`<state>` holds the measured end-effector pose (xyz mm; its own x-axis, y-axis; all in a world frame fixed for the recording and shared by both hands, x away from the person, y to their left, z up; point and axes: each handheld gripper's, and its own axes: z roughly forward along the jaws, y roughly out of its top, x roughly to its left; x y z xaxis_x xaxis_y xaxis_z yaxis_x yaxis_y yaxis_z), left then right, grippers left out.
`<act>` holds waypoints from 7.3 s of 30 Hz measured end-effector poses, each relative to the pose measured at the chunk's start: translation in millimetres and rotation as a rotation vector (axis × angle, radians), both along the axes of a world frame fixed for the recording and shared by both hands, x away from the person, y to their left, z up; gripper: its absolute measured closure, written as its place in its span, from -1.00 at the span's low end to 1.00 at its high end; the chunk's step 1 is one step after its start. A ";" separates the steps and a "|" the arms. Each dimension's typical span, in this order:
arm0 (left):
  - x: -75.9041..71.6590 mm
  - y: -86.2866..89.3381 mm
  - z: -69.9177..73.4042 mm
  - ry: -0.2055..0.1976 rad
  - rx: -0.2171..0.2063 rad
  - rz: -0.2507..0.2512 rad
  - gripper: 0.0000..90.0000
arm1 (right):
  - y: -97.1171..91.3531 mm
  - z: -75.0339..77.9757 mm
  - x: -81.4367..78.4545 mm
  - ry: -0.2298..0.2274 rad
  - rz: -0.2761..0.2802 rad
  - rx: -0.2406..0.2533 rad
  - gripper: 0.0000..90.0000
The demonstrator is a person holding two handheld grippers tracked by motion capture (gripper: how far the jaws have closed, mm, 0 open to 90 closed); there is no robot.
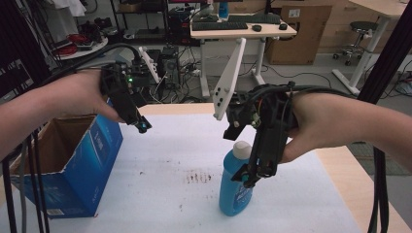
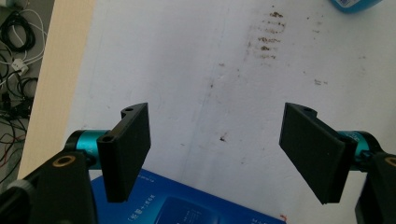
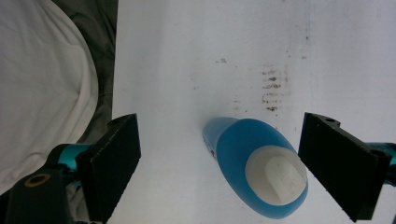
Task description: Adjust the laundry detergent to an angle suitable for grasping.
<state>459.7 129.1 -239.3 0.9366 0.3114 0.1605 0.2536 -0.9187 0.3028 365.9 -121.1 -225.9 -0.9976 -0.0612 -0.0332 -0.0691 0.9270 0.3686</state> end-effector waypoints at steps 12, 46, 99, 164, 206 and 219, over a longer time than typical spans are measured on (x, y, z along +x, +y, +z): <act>-3.2 -0.2 2.4 -0.002 -0.013 0.002 -0.44 | -6.4 7.9 5.3 0.007 -0.004 0.050 -0.73; -15.3 2.9 7.7 -0.037 -0.075 -0.008 -0.44 | -12.0 36.3 8.6 -0.024 -0.021 0.092 -0.73; -90.5 -92.1 -63.2 -0.014 -0.446 -0.041 -0.55 | -42.0 73.2 30.5 -0.061 -0.124 0.146 -0.73; -94.9 -151.6 -110.0 -0.035 -0.476 0.161 -0.40 | -42.6 67.6 34.8 -0.053 -0.124 0.148 -0.73; -96.0 -149.1 -110.1 -0.065 -0.509 0.187 -0.05 | -42.3 64.0 36.7 -0.046 -0.130 0.146 -0.73; -89.7 -136.3 -100.0 -0.057 -0.523 0.099 -0.03 | -43.0 65.5 37.3 -0.049 -0.132 0.156 -0.73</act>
<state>370.1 -7.2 -339.3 0.8931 0.4497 0.0104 0.3007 -0.6141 0.7297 403.3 -164.1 -160.4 -0.9935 0.0801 -0.0807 0.0282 0.8609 0.5080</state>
